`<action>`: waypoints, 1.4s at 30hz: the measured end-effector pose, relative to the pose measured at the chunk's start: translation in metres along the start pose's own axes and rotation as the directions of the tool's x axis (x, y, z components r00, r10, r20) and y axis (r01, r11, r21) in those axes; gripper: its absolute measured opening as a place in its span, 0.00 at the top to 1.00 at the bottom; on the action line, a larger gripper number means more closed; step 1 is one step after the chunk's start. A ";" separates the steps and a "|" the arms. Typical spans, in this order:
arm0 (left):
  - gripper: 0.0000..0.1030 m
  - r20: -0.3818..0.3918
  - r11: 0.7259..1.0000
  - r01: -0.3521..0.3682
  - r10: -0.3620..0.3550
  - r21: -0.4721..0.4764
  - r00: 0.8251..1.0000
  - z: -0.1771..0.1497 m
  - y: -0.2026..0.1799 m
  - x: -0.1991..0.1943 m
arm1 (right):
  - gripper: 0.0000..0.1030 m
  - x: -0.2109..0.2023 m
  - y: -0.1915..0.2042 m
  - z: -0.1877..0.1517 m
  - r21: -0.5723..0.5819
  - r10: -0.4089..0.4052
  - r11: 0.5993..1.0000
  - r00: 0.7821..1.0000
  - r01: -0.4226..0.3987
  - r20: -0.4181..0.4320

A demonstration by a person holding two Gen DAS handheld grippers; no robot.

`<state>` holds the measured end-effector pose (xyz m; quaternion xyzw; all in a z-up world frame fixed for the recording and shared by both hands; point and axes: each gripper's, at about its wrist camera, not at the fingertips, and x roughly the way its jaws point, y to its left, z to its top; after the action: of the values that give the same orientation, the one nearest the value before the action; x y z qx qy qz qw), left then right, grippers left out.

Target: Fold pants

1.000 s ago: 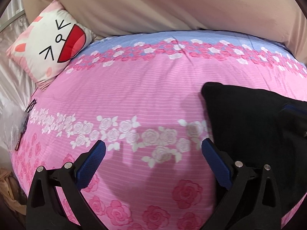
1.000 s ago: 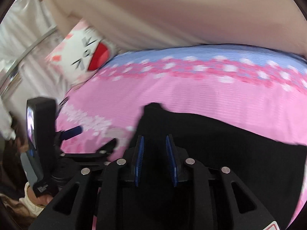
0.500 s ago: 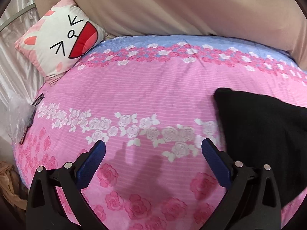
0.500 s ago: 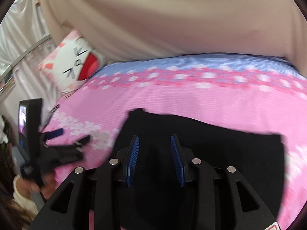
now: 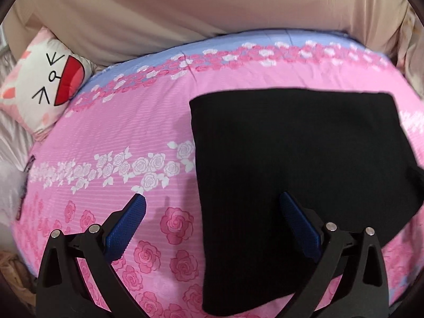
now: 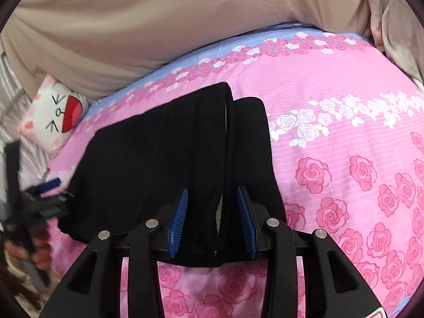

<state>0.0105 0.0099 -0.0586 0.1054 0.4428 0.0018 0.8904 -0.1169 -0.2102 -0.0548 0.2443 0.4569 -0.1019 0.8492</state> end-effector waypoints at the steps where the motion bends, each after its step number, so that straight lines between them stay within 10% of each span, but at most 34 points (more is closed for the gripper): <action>1: 0.04 0.004 1.000 -0.006 0.006 -0.002 1.000 -0.001 0.000 -0.002 | 0.61 -0.005 0.000 0.001 0.001 0.003 1.000 1.000 -0.003 0.013; 5: 0.05 0.005 1.000 -0.017 0.017 -0.012 1.000 0.001 0.000 -0.010 | 0.34 -0.019 -0.010 0.005 0.028 -0.026 0.999 0.998 0.025 0.059; 28: 0.05 0.006 1.000 -0.001 0.001 0.015 1.000 -0.002 -0.020 -0.024 | 0.23 -0.010 0.003 0.010 0.023 -0.005 1.000 1.000 0.005 -0.001; 33: 0.05 -0.073 0.988 0.149 -0.152 -0.040 0.986 -0.013 -0.010 -0.007 | 0.18 0.009 -0.008 0.004 0.008 -0.084 0.996 0.995 0.085 -0.060; 40: 0.04 -0.054 0.882 0.415 -0.436 -0.222 0.898 -0.041 0.024 0.017 | 0.17 0.016 -0.033 -0.008 0.122 0.062 0.991 0.996 -0.053 -0.063; 42: 0.04 -0.039 0.891 0.414 -0.428 -0.190 0.903 -0.045 0.021 0.015 | 0.15 0.017 -0.030 -0.009 0.111 0.071 0.992 0.995 -0.064 -0.067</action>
<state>-0.0139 0.0403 -0.0924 -0.0726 0.4883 -0.1476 0.8570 -0.1256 -0.2304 -0.0821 0.3092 0.4718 -0.0892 0.8209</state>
